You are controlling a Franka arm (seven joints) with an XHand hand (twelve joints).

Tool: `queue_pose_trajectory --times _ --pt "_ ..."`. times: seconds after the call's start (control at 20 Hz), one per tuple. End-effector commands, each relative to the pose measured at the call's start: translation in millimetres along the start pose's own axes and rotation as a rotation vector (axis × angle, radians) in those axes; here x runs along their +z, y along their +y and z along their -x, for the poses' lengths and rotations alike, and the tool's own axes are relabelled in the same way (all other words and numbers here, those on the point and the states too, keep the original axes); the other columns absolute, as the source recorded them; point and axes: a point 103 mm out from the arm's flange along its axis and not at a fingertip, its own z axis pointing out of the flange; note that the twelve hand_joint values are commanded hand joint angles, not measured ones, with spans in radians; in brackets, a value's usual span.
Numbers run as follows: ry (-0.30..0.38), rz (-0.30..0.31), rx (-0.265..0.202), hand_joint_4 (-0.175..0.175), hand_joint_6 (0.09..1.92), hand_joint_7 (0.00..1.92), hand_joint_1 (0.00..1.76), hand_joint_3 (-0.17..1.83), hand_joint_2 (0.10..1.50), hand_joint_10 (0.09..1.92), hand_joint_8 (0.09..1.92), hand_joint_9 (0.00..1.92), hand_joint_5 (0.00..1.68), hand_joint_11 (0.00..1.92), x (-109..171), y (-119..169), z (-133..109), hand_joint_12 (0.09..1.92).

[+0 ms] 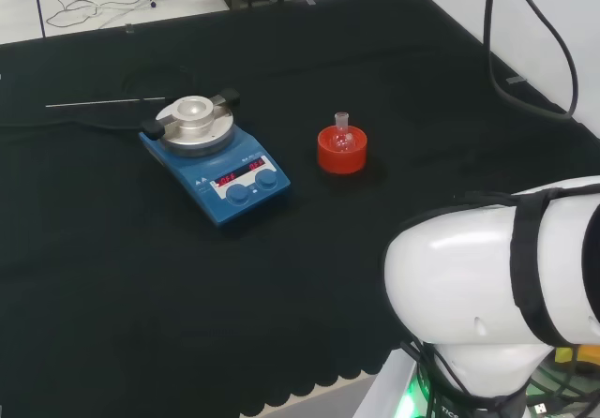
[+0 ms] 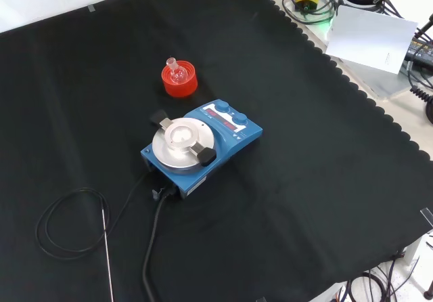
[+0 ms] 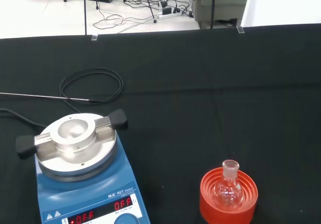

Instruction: Pick up the round-bottom flask.

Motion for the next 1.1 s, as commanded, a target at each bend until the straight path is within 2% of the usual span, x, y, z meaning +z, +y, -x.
queue_pose_trajectory --times 0.05,0.2,0.55,0.75,1.1 --pt "-0.002 0.013 -0.001 0.005 0.46 0.14 0.2 0.54 1.14 0.65 0.59 0.26 0.39 0.07 0 0 -3 1.31" --pt "-0.002 0.009 0.004 0.003 0.36 0.14 0.17 0.38 1.23 0.63 0.57 0.25 0.43 0.04 2 1 1 1.36" --pt "0.012 -0.003 0.016 0.003 0.31 0.15 0.18 0.3 1.27 0.63 0.56 0.26 0.46 0.03 12 7 15 1.37" --pt "0.039 -0.032 0.044 0.003 0.3 0.16 0.24 0.28 1.24 0.63 0.56 0.27 0.47 0.04 28 18 28 1.37" --pt "0.06 -0.086 0.105 0.003 0.29 0.17 0.29 0.27 1.22 0.63 0.56 0.28 0.47 0.05 68 45 66 1.37"
